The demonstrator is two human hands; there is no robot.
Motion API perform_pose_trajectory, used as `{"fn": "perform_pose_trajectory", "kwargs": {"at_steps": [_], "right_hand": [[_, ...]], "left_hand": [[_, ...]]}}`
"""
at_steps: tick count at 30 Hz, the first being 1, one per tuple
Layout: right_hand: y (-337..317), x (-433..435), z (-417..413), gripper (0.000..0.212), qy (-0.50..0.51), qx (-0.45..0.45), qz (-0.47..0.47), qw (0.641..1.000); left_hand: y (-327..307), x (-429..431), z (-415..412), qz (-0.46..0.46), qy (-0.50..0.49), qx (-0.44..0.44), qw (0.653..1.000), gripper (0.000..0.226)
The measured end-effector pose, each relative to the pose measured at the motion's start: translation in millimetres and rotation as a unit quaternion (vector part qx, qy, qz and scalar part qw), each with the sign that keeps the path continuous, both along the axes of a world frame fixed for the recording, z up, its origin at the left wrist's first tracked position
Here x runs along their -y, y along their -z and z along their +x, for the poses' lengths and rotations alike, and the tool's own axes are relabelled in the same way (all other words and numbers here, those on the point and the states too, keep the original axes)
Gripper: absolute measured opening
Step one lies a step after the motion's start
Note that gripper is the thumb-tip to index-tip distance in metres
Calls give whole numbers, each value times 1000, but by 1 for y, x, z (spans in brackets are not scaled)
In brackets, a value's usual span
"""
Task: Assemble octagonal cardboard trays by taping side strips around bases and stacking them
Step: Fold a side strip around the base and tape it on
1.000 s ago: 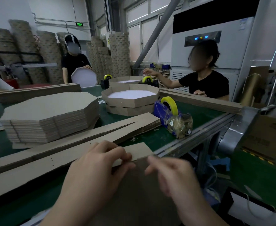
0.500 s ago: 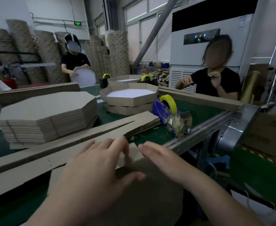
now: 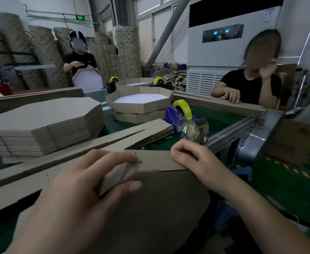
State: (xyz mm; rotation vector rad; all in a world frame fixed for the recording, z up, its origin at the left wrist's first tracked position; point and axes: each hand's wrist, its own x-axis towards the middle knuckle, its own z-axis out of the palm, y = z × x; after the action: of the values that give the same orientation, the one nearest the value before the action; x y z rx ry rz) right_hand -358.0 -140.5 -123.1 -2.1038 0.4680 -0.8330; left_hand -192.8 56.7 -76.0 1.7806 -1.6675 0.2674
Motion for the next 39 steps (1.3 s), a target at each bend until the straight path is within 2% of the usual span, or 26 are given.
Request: {"fn": "perform_pose_trajectory", "kwargs": {"at_steps": [4,9,11,15,18,21,23,25,28,30,31,35,39], "right_hand": [[7,-4,11,17,8,12,-41,999],[22,-11,24,28,16,31,-103,994],[22,-12,27,32,24,45,-112,992],[22,-18,35,36,21,57,-117,991],[23,-13,33,23,3,56,-47,997],[26,-5,24,29,-51,45,100,993],[26,0,21,31,-80,32,149,985],[21,17,18,25,-33,33,122,991],[0,74,13,17,179,89,109,974],[-16,127,8,15,321,51,80,942],[-21,150,7,17,358,10,74,931],[-21,201,15,30,352,-188,88,913],[-24,212,23,34,348,-232,121,900]], "left_hand": [[21,-7,8,-17,-3,-41,999,38],[35,-18,22,34,-18,-30,999,38],[29,-15,22,60,-17,1,998,39],[11,12,9,126,-8,119,985,42],[10,26,0,139,-5,147,979,41],[14,29,1,130,-11,166,977,39],[16,31,3,123,-12,176,977,38],[19,31,6,115,-14,173,978,38],[20,31,12,109,-21,157,981,39],[20,29,15,107,-21,144,984,38],[19,29,17,109,-21,143,983,38],[20,29,17,110,-40,142,983,38],[21,27,22,108,-43,113,987,38]]}}
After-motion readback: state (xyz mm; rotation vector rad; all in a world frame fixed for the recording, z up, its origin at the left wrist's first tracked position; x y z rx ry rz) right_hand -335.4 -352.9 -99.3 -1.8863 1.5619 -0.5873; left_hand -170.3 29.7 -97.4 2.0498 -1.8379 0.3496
